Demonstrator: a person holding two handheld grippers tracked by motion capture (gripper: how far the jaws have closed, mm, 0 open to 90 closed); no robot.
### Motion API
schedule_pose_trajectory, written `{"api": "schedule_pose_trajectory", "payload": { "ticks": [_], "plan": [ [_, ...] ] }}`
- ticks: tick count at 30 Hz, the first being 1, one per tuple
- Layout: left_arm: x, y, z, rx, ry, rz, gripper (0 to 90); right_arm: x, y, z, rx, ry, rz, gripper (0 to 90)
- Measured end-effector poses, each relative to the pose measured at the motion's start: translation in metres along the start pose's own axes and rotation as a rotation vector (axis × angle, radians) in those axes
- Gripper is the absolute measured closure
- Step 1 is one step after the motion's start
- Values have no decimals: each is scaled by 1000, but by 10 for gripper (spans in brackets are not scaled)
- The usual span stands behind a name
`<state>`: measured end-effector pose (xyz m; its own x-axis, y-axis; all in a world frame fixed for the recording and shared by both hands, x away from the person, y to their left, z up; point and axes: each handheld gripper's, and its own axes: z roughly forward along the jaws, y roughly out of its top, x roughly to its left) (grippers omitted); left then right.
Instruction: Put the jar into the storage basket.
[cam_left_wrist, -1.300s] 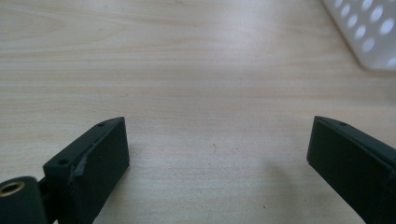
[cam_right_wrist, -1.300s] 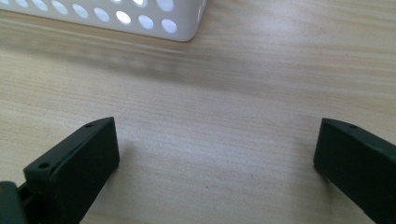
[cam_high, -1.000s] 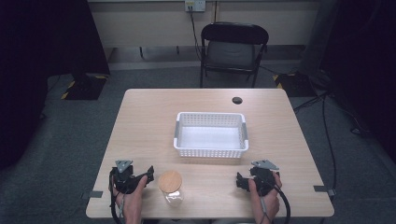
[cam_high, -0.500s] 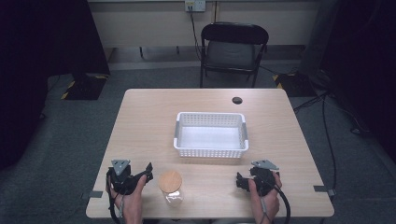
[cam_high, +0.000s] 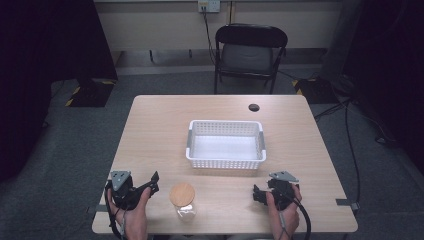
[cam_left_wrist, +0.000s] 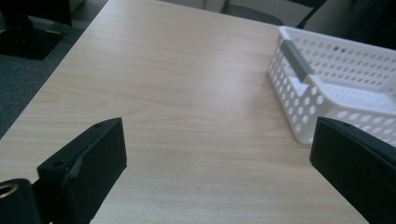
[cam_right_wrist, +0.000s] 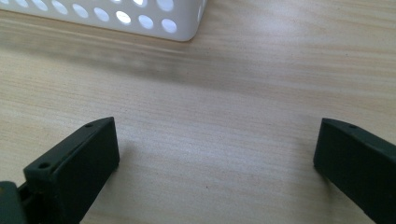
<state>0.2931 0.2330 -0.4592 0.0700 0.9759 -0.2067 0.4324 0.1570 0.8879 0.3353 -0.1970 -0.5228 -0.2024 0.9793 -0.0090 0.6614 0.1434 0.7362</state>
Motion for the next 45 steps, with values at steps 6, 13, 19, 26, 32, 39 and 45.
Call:
{"api": "schedule_pose_trajectory", "payload": {
  "ticks": [6, 13, 19, 26, 32, 39, 45],
  "plan": [
    [-6, 13, -20, -69, -20, -7, 33, 0, 0, 0, 0, 0, 0, 0],
    [-18, 27, -47, -170, -62, 24, 23, 0, 0, 0, 0, 0, 0, 0],
    [-28, 32, -61, -218, -110, 48, 21, 0, 0, 0, 0, 0, 0, 0],
    [-38, 31, -70, -268, -174, 87, 15, 0, 0, 0, 0, 0, 0, 0],
    [-52, 29, -75, -258, -240, 143, 12, 0, 0, 0, 0, 0, 0, 0],
    [-63, 22, -79, -192, -308, 183, 6, 0, 0, 0, 1, 0, 0, 0],
    [-69, 15, -75, -138, -363, 230, 25, 0, 0, 0, 0, 0, 0, 0]
  ]
}}
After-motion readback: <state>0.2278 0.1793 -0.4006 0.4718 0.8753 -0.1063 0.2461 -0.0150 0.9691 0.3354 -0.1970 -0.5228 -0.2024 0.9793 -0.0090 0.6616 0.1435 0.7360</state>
